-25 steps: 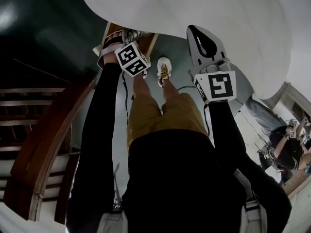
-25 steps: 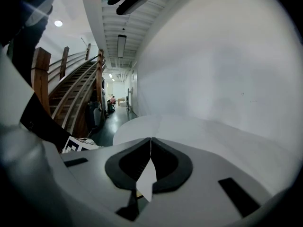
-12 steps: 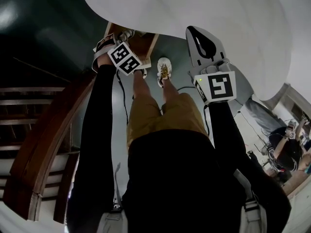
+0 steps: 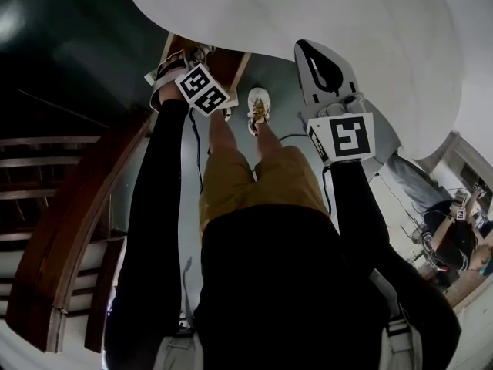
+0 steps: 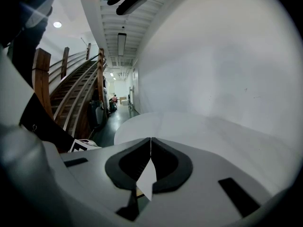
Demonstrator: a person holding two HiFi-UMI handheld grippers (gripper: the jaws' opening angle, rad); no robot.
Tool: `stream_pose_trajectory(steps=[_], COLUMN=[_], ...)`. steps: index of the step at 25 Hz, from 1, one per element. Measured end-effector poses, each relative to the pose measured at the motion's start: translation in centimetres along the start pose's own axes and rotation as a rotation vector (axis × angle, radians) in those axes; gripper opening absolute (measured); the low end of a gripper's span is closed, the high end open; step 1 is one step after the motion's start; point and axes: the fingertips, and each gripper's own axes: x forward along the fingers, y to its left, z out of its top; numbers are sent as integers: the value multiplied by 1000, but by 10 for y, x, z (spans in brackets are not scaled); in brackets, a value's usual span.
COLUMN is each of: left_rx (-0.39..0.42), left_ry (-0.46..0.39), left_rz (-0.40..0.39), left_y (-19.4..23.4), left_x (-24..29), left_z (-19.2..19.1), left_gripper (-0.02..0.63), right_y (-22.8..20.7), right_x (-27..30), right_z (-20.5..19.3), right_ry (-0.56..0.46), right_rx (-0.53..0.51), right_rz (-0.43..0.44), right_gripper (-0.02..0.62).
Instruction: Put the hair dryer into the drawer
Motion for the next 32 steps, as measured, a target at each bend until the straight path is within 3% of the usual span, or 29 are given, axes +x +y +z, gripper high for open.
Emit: stream_pose_trajectory(steps=[11, 16, 21, 32], left_rx=[18, 13, 33, -21], left_ry=[18, -13, -12, -54], left_rz=[25, 42, 46, 61], left_y=[9, 11, 5, 6], left_x=[4, 1, 1, -22], left_z=[9, 13, 8, 2], left_gripper=[272, 329, 339, 341], right_y=[2, -2, 3, 21], right_x=[-6, -7, -8, -20], right_z=[-7, -4, 1, 33], right_ry=[19, 8, -5, -69], right_rx=[3, 4, 2, -24], right_rz=[-1, -9, -6, 11], right_gripper=[28, 28, 28, 28])
